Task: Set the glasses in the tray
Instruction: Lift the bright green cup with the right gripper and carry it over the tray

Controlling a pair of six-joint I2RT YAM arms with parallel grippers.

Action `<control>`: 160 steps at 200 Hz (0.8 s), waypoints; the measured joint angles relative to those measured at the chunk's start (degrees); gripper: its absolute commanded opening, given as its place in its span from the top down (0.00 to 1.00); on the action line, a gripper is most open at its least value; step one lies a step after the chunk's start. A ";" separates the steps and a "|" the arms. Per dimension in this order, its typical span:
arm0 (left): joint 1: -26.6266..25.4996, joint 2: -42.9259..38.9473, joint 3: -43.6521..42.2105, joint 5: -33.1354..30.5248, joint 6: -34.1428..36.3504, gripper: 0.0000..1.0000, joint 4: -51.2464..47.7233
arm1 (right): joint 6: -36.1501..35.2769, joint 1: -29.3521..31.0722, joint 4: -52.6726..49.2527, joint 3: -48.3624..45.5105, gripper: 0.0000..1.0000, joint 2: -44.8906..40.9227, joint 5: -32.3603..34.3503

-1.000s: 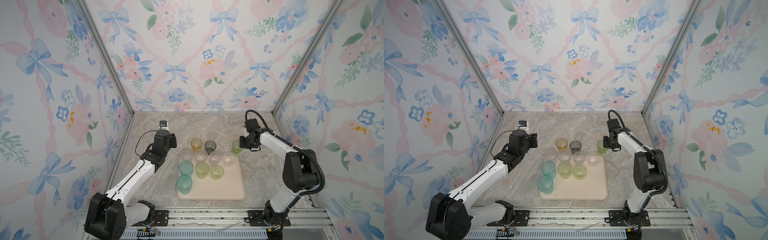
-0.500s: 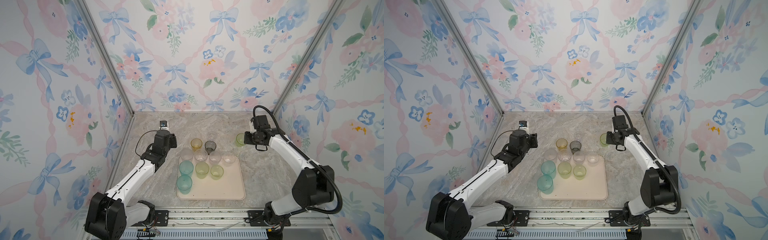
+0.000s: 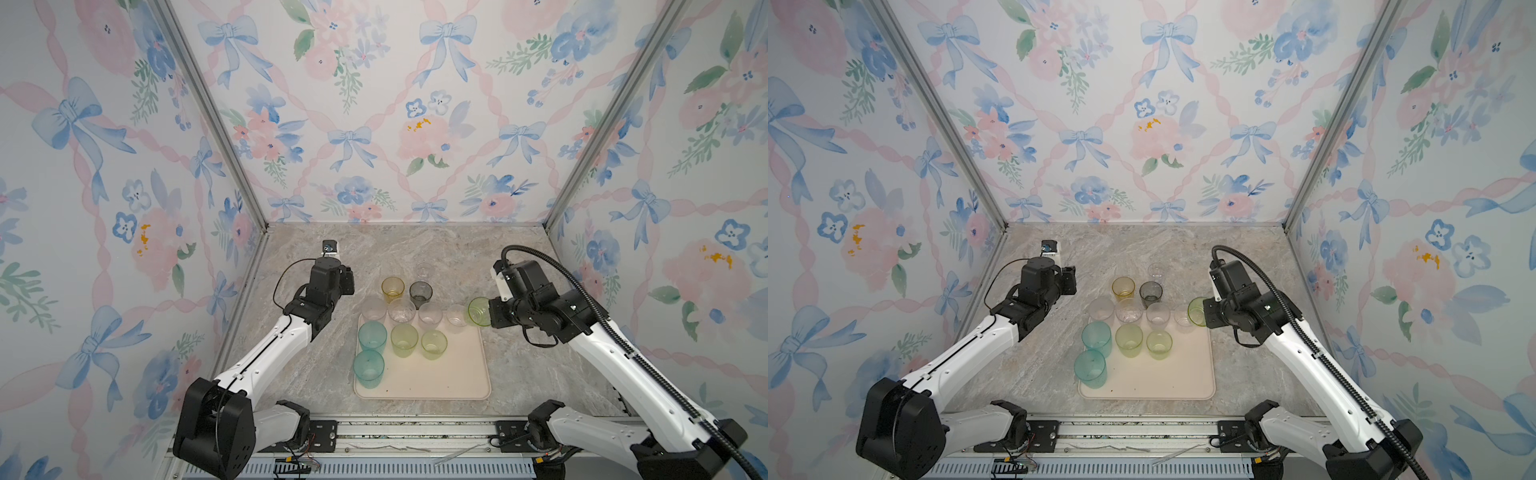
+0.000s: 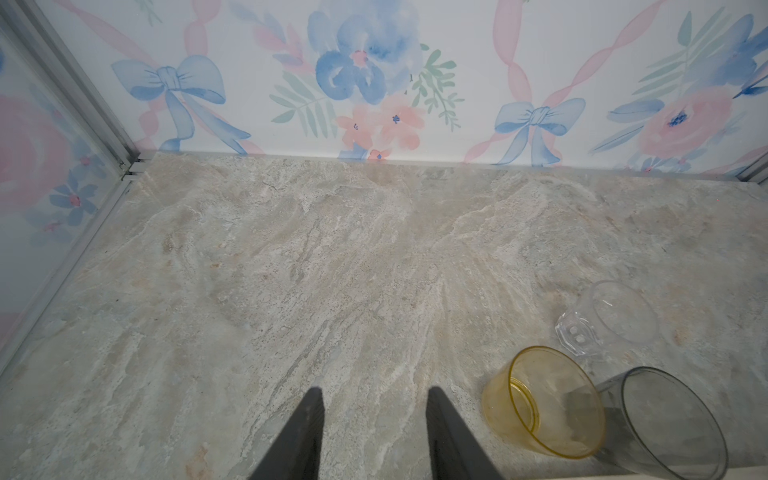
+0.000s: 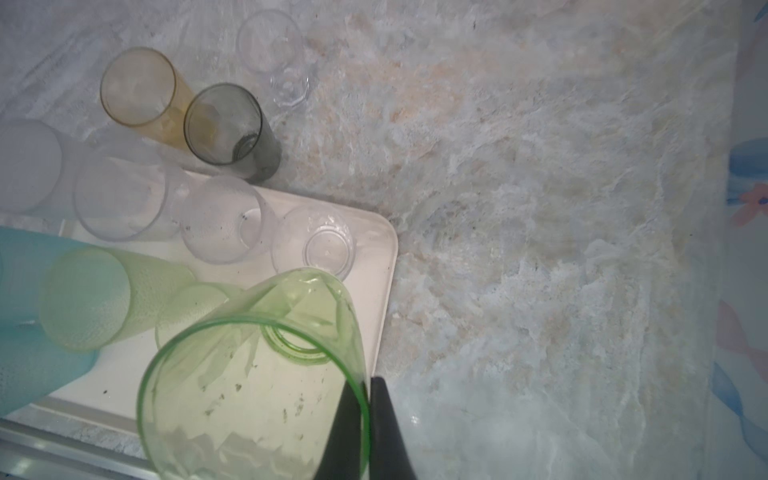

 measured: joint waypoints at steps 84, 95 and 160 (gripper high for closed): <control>0.00 3.17 3.67 4.46 0.70 0.55 -0.83 | 6.80 4.74 1.81 -9.79 1.00 3.23 -1.60; 0.00 3.30 3.67 4.70 0.68 0.55 -1.18 | 6.82 4.74 2.91 -10.12 1.00 4.70 -1.90; 0.00 3.28 3.67 4.90 0.85 0.44 -1.55 | 6.67 4.76 7.69 -10.64 1.00 10.82 -2.16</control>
